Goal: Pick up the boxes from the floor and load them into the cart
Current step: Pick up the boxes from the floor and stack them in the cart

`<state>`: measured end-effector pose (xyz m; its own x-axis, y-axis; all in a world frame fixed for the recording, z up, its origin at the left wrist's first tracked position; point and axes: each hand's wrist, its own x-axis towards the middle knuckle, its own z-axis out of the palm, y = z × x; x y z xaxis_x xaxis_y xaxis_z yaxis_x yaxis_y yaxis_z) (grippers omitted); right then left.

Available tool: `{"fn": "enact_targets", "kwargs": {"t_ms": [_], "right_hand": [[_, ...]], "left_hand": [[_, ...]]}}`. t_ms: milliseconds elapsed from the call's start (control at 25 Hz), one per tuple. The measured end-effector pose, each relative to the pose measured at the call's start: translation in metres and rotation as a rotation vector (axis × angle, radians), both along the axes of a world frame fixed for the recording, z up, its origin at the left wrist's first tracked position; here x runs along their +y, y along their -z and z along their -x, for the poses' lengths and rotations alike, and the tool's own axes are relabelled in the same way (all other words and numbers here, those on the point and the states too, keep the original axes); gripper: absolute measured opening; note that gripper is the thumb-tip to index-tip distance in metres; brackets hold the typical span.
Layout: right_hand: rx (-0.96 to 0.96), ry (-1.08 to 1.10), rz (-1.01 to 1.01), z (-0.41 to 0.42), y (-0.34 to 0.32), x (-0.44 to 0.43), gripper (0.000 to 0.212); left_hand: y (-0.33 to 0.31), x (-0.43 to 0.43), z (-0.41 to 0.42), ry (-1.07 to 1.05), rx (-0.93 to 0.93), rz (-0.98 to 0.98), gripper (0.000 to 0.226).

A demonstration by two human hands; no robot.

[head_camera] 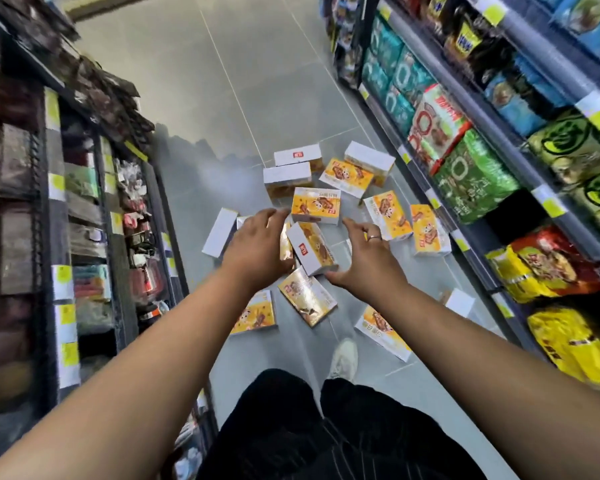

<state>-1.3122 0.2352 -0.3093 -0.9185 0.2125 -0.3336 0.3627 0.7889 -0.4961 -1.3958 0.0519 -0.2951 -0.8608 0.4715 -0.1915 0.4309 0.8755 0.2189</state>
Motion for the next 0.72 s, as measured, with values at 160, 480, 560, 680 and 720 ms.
{"fn": "enact_targets", "kwargs": {"t_ms": [160,480,560,680,720], "right_hand": [[-0.052,0.091,0.012,0.051,0.049,-0.009,0.099],[-0.215,0.168,-0.072,0.128,0.211,-0.037,0.098],[-0.279,0.184,-0.077,0.136,0.264,-0.041,0.101],[-0.369,0.145,-0.09,0.143,0.352,-0.044,0.102],[-0.366,0.135,-0.096,0.146,0.379,-0.044,0.102]], "left_hand": [[0.053,0.008,0.061,0.053,-0.045,0.052,0.093],[0.207,0.007,0.158,0.259,-0.128,0.122,0.09],[0.261,0.006,0.172,0.279,-0.133,0.141,0.09],[0.35,0.007,0.188,0.334,-0.165,0.203,0.09],[0.379,0.007,0.193,0.35,-0.168,0.228,0.092]]}}
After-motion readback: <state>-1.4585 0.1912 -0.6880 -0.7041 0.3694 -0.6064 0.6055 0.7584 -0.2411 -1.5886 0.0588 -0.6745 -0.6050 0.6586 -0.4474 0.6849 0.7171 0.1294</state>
